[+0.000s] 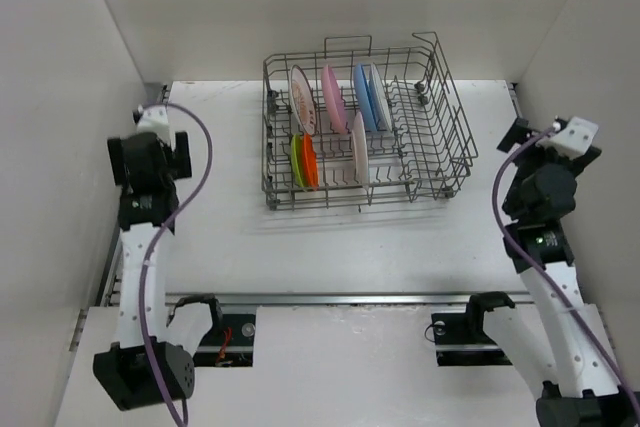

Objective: Unload the plates from the dish rack

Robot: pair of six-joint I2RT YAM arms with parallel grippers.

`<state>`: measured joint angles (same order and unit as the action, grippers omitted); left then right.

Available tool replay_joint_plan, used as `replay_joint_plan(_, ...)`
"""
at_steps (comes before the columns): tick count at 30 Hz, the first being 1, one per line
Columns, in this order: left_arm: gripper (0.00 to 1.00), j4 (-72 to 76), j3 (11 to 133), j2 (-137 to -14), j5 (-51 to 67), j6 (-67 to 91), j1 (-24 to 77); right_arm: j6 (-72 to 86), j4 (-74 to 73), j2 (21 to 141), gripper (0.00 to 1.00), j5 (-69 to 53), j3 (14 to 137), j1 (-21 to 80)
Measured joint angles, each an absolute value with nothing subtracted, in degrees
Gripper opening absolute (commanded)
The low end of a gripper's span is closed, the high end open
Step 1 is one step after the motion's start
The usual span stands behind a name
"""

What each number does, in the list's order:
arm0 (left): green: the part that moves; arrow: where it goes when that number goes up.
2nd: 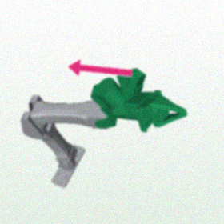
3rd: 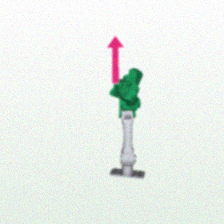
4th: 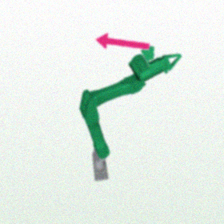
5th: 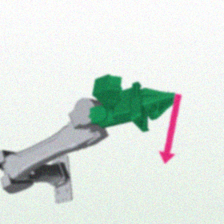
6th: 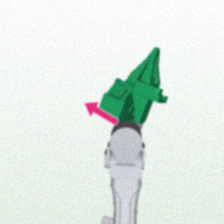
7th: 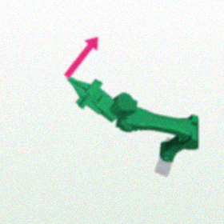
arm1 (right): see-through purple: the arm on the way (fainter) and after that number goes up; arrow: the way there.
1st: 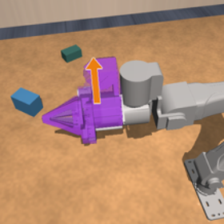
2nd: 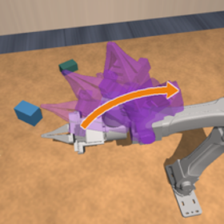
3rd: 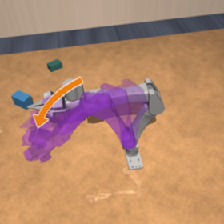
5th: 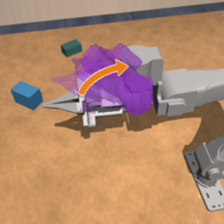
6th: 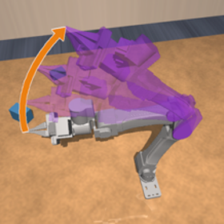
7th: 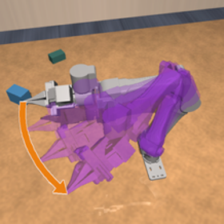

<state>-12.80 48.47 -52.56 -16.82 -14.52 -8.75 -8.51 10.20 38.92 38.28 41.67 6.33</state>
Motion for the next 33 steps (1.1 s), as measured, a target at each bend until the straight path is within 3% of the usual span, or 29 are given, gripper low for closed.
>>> replay_joint_plan(4,1.00,-30.1,76.6,-62.3,-5.1,-15.0,-8.5,-3.6,2.5,45.0,0.99,32.8,54.0,6.3)
replay_joint_plan(9,1.00,-53.0,109.0,-78.8,10.3,-16.4,-2.4,4.6,-5.1,48.0,0.99,25.3,58.6,6.3)
replay_joint_plan(14,1.00,-66.9,114.9,-86.9,13.3,-15.5,12.4,8.5,-10.9,51.2,0.99,13.8,62.6,6.3)
replay_joint_plan(17,1.00,-71.1,114.9,-90.9,13.2,-15.3,18.4,10.3,-12.8,55.0,0.94,12.2,66.4,6.3)
replay_joint_plan(24,0.58,-73.8,120.5,-100.6,9.5,-14.7,24.1,12.1,-15.9,58.7,0.94,15.3,67.0,6.3)
replay_joint_plan(27,0.53,-72.8,121.9,-103.5,8.6,-14.5,26.9,12.2,-15.7,58.5,0.94,16.6,65.2,6.3)
replay_joint_plan(33,0.32,-69.6,122.6,-108.4,7.1,-12.2,28.0,12.2,-14.3,59.3,0.94,18.0,62.0,6.3)
